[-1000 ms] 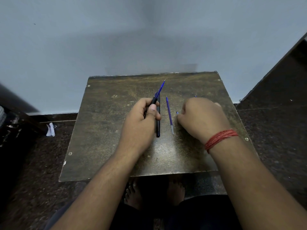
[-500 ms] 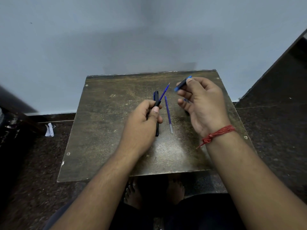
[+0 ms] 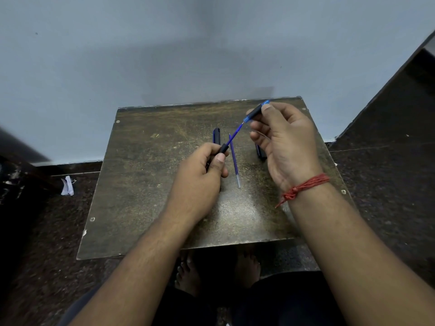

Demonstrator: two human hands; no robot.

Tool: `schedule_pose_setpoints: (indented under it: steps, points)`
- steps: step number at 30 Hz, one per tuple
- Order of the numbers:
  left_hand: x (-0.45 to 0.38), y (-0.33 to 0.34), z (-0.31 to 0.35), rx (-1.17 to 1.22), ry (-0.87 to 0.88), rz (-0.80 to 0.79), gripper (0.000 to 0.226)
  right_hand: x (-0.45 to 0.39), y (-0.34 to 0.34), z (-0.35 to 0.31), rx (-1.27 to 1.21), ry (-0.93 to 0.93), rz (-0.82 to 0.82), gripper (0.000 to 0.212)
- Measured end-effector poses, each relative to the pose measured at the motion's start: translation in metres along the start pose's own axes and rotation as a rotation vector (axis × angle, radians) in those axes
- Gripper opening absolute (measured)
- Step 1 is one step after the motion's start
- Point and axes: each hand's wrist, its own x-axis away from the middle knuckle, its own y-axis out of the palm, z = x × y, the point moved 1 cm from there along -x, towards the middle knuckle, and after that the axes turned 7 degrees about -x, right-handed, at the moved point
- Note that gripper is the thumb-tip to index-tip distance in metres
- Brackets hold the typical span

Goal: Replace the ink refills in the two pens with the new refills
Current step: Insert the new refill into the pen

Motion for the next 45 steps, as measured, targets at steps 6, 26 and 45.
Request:
schedule_pose_setpoints:
  steps: [6, 26, 45]
  points:
    - [0.001, -0.001, 0.002, -0.003, -0.003, 0.002, 0.019, 0.0, 0.0, 0.005, 0.127, -0.045, -0.075, 0.014]
    - [0.001, -0.004, 0.006, 0.065, -0.033, 0.026, 0.021, 0.006, 0.005, 0.017, 0.239, 0.039, -0.194, 0.008]
    - [0.002, -0.006, 0.009, -0.003, -0.03, 0.04, 0.019, 0.005, 0.003, 0.019, 0.294, 0.003, -0.277, 0.007]
